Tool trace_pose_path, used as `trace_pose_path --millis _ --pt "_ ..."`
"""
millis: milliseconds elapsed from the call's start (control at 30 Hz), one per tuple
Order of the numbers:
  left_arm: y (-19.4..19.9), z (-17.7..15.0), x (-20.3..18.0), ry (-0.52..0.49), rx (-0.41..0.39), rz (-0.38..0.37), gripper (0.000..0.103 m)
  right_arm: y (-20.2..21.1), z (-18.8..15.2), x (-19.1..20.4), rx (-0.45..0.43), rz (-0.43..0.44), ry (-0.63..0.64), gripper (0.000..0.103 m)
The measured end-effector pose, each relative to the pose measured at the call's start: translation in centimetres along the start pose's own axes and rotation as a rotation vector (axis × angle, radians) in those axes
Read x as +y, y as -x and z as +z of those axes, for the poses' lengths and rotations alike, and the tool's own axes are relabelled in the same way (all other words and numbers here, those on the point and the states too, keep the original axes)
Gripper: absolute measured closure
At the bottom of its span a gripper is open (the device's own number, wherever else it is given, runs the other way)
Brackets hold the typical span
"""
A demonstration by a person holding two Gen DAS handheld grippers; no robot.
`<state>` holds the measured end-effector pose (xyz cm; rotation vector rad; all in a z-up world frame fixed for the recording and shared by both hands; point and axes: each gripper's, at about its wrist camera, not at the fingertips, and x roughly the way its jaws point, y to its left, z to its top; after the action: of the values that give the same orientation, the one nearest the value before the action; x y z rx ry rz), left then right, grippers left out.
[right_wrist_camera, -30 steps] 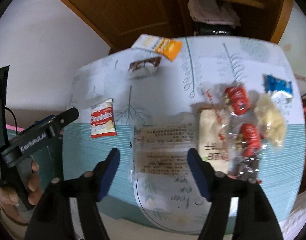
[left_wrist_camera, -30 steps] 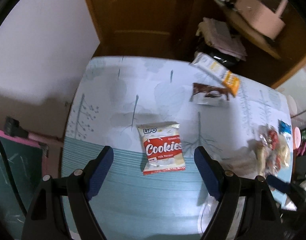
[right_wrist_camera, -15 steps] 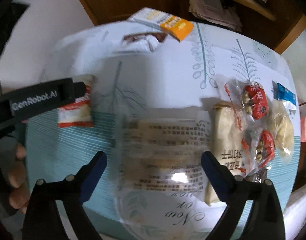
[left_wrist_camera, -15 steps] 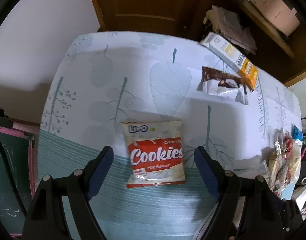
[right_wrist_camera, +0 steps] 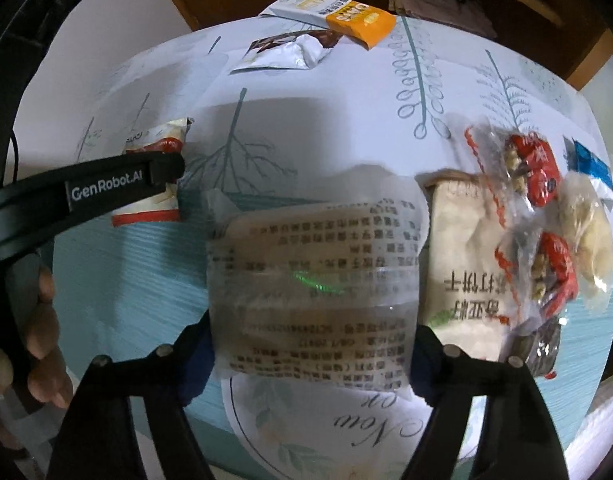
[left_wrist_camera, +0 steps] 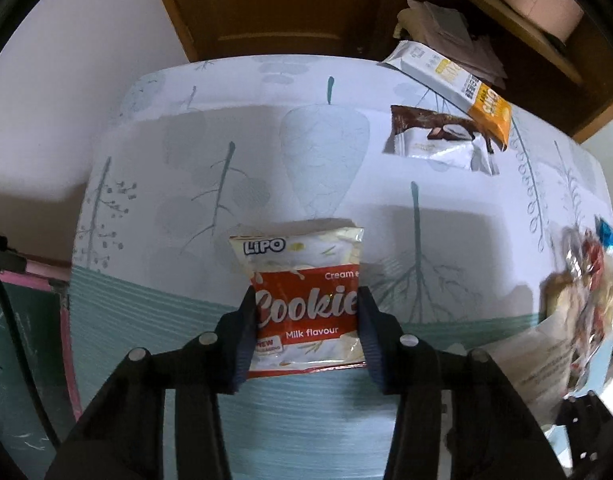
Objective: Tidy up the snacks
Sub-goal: 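Grasp the Cookies packet with the left tool while the right tool grasps a printed bag, then carry the Cookies packet and printed bag over the white tray and open both tools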
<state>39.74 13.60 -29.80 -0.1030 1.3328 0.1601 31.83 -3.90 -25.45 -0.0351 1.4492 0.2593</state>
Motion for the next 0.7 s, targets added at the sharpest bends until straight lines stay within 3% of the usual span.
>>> trace_pose_path --millis 133,433,700 --pt "2.2 -0.9 0.5 0.007 -0.042 -0.009 0.059 2.0 -1.0 -0.2 -0.034 0.051 -0.014 0.025" --pt "13.5 -5.5 1.4 -0.043 -0.187 -0.068 0.059 9.5 -4.2 -0.8 -0.159 0.133 -0.013 0.025" --pt "23.1 -12.4 -0.1 -0.077 -0.281 -0.136 0.059 15.9 -8.7 -1.4 -0.283 0.198 -0.048 0.025"
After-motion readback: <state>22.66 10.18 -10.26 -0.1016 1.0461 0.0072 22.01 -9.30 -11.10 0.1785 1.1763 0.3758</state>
